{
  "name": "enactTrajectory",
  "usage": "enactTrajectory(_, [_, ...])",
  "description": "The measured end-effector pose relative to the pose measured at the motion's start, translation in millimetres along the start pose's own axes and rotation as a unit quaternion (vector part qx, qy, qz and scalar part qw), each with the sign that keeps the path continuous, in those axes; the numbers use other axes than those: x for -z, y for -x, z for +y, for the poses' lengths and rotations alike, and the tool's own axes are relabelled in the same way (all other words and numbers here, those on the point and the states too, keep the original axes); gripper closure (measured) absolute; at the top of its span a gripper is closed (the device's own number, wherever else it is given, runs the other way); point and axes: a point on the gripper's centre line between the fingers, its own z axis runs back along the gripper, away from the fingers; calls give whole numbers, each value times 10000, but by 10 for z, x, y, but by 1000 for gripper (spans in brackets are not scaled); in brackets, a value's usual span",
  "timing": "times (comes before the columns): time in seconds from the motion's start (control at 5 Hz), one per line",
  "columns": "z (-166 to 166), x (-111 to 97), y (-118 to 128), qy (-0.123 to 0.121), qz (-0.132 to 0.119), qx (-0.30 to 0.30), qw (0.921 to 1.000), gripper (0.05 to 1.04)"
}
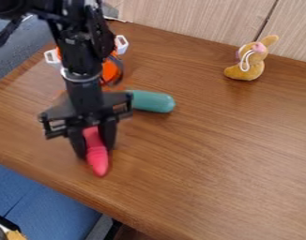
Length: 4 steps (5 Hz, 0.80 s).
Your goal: Move the pink fork to the right
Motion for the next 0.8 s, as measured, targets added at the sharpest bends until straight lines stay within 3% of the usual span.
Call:
enactTrajectory(0.2, [-79,-157,154,39,30,182,9998,651])
enactTrajectory(0.4, [-212,-339,285,372,-8,286,9989,651])
enactTrajectory(0.8, [-572,-634,489,928,166,608,9937,651])
